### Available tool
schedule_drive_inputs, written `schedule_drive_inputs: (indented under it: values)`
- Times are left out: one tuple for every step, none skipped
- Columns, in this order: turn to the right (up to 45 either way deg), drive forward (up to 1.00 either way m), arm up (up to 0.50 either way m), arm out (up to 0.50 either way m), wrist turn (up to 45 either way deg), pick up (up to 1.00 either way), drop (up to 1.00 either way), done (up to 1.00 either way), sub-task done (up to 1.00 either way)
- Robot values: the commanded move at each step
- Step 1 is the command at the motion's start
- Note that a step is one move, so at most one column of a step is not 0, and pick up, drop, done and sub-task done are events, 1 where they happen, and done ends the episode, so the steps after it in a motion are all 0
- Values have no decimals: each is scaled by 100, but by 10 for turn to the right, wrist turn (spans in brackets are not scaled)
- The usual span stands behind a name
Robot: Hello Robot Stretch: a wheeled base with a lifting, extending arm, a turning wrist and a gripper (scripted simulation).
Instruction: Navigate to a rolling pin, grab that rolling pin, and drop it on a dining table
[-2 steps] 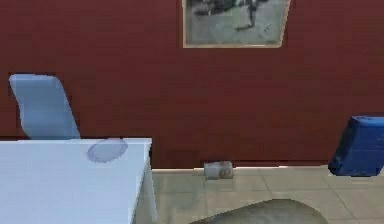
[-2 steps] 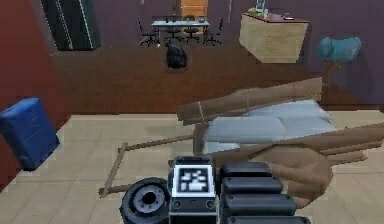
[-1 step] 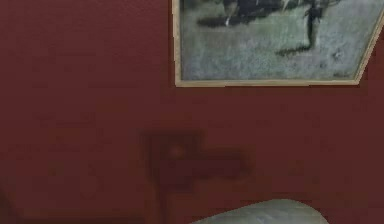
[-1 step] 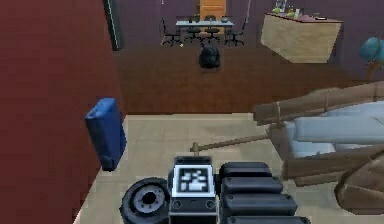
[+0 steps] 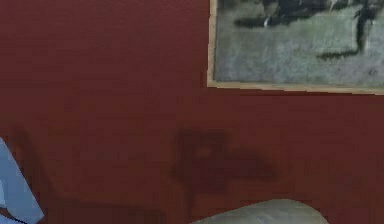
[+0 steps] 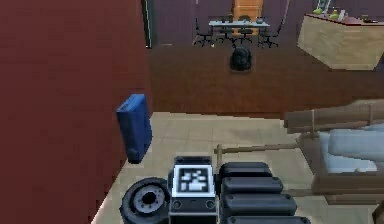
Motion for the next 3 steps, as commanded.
schedule_drive_inputs:
  values:
    - [120,0,0,0,0,0,0,0,0]
    - [-180,0,0,0,0,0,0,0,0]
    - [210,0,0,0,0,0,0,0,0]
